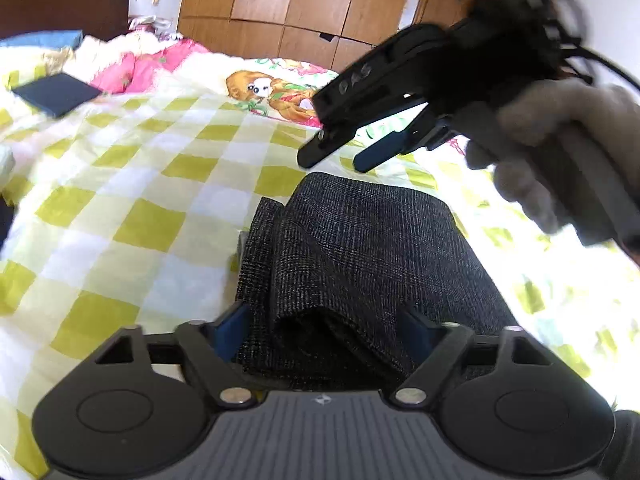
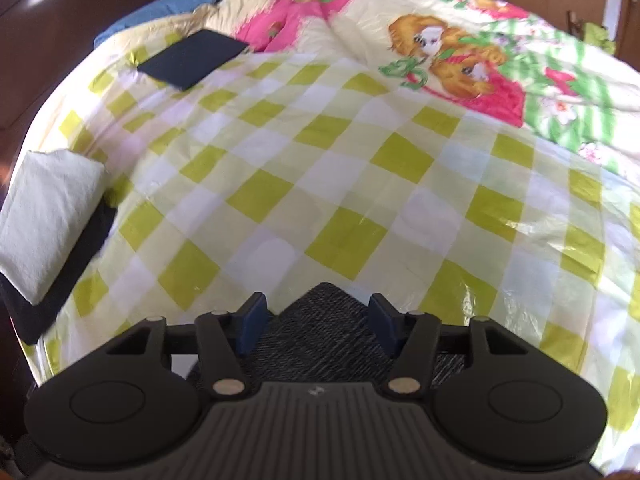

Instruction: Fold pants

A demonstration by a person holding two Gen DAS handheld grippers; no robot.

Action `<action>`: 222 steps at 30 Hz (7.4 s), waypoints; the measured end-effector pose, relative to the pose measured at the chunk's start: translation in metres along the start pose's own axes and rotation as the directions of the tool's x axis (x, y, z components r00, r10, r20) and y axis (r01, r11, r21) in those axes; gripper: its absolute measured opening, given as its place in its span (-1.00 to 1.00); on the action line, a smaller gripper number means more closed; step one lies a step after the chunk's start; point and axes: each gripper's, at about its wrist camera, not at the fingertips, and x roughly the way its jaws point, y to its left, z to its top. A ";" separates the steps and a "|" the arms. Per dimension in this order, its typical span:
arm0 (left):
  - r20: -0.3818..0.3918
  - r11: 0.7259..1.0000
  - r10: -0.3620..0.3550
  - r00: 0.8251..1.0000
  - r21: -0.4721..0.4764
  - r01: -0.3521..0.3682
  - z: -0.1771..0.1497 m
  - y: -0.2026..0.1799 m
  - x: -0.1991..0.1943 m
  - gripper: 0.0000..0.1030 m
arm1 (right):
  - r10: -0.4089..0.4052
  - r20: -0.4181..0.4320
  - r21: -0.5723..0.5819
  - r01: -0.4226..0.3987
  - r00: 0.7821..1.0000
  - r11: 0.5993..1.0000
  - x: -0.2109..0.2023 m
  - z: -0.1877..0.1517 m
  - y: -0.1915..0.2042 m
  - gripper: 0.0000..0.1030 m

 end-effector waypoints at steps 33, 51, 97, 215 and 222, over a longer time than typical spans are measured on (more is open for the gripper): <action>0.009 0.999 -0.016 1.000 -0.032 0.016 -0.002 -0.012 -0.008 -0.18 | 0.319 0.045 -0.065 -0.316 0.947 0.947 -0.013 -0.023 -0.040 -0.84; 0.138 0.976 -0.196 0.971 -0.068 0.206 0.019 -0.016 -0.041 -0.41 | 0.256 0.223 -0.011 -0.260 0.941 0.965 -0.082 -0.029 -0.032 -0.85; 0.199 0.976 -0.048 0.979 -0.198 0.088 -0.009 0.046 -0.067 -0.43 | 0.200 -0.092 -0.068 -0.206 0.976 0.976 -0.009 0.015 0.137 0.28; -0.025 0.967 0.142 0.989 -0.210 -0.144 -0.006 0.150 -0.099 -0.24 | 0.169 0.106 0.024 -0.172 0.980 0.985 0.009 -0.076 0.049 -0.04; -0.120 0.934 0.101 0.988 -0.330 -0.135 -0.018 0.158 -0.073 0.15 | 0.303 0.069 0.065 -0.308 0.950 0.949 0.034 -0.077 0.027 0.16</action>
